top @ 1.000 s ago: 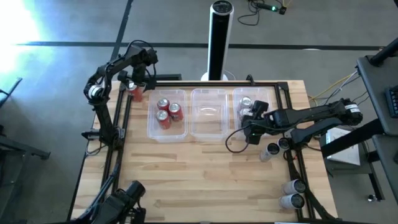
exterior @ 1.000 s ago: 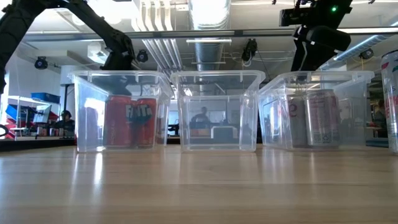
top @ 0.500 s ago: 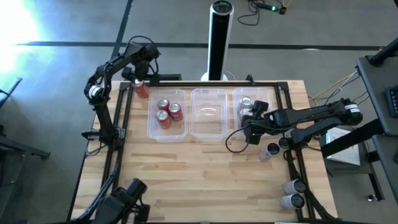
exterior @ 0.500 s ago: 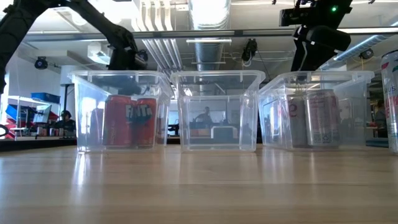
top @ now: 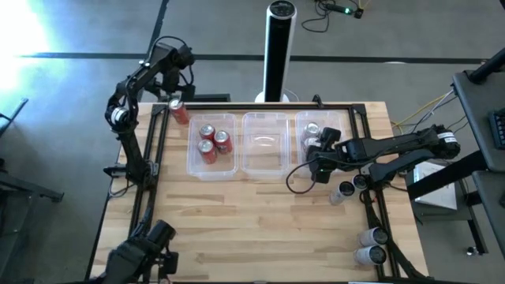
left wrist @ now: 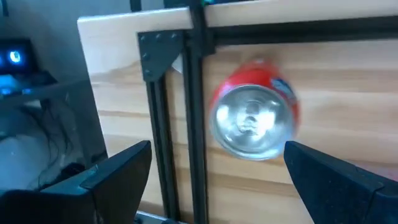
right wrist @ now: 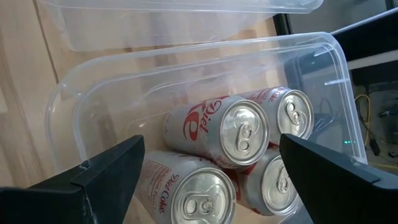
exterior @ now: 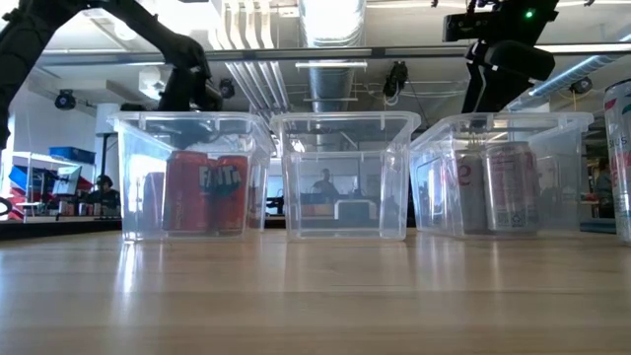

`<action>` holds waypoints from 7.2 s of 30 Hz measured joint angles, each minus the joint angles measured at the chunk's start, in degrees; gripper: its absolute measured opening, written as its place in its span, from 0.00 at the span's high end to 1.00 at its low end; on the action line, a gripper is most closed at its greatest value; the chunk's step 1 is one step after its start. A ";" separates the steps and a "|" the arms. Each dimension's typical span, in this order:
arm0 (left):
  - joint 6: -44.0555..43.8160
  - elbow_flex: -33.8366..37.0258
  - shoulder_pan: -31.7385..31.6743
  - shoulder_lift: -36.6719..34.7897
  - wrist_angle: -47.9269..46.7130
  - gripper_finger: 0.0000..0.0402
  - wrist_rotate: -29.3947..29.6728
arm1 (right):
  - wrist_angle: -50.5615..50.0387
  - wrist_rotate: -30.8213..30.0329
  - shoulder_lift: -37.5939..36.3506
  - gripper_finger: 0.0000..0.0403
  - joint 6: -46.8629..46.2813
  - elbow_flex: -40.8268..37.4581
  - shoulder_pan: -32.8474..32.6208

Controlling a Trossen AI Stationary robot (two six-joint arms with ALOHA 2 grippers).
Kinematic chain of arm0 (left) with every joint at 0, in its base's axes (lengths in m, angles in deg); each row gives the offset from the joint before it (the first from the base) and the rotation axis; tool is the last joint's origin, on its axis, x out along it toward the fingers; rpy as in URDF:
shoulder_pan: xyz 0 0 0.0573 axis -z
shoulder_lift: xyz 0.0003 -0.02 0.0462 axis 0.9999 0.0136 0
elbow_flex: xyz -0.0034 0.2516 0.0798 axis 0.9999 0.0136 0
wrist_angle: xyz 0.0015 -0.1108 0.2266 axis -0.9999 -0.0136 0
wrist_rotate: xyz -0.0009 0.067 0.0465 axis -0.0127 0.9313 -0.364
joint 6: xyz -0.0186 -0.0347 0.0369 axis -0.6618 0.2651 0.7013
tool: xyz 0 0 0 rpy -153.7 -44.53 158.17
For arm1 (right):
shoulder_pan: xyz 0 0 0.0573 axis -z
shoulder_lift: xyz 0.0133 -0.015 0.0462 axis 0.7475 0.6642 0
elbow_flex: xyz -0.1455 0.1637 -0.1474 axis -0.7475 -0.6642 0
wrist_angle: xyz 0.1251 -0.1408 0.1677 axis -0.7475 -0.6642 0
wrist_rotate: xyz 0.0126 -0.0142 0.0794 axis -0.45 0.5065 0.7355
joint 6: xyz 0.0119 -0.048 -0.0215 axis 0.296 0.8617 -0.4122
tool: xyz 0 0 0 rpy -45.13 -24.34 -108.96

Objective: Sort soda cans
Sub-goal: Put the red soda can into the left transparent bin, then put the top left white-pink soda can into the middle transparent bin

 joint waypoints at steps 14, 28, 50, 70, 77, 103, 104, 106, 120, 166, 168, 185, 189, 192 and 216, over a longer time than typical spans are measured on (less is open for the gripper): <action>0.67 6.43 -1.56 0.94 7.89 0.11 -6.16 | -0.13 0.00 0.00 0.09 0.97 0.00 0.00; 0.05 10.70 -2.04 4.11 10.85 0.05 -7.80 | -0.09 0.00 0.00 0.09 0.21 0.00 0.00; 5.85 10.76 -1.70 7.44 12.17 0.25 -4.54 | -0.22 0.03 0.00 0.09 0.23 0.00 0.00; 6.00 0.59 2.89 -9.56 1.09 0.27 -2.76 | 0.08 0.00 0.00 0.09 1.17 0.00 0.00; 5.72 1.84 12.31 -21.24 3.13 0.27 -2.58 | 2.41 0.00 0.00 0.09 2.97 0.00 0.00; 6.11 16.36 54.96 -23.91 13.16 0.27 -4.59 | 5.12 0.11 0.00 0.09 6.30 3.88 0.00; 6.29 17.05 54.97 -23.44 13.49 0.27 -4.83 | 5.15 0.14 0.00 0.09 6.30 4.04 0.00; 6.82 18.41 55.04 -22.60 15.58 0.27 -6.72 | 5.12 0.18 0.00 0.09 6.26 4.36 0.00; 10.38 18.18 54.28 -13.84 16.68 0.28 -12.19 | 5.15 1.69 0.02 0.09 6.30 7.16 0.00; 15.11 13.55 51.46 -1.90 12.52 0.20 -6.71 | 5.86 1.05 0.02 0.09 4.12 7.02 0.00; 15.10 13.55 51.86 -1.90 12.50 0.20 -6.54 | 5.86 1.05 0.02 0.09 4.12 7.02 0.00; 15.56 10.72 53.66 -2.35 5.17 0.13 -7.16 | 7.92 0.49 0.04 0.09 7.25 7.26 -0.02; 12.38 4.72 55.61 -4.25 1.73 0.13 -7.13 | 5.59 -2.49 0.04 0.09 8.33 10.30 -0.28; 11.63 -0.34 58.85 -6.67 2.21 0.13 -7.15 | 4.60 -2.78 0.02 0.09 8.43 12.72 -1.67; 1.18 33.86 100.57 -24.46 59.70 0.13 49.27 | -24.70 5.51 1.55 0.09 -43.63 24.17 -22.34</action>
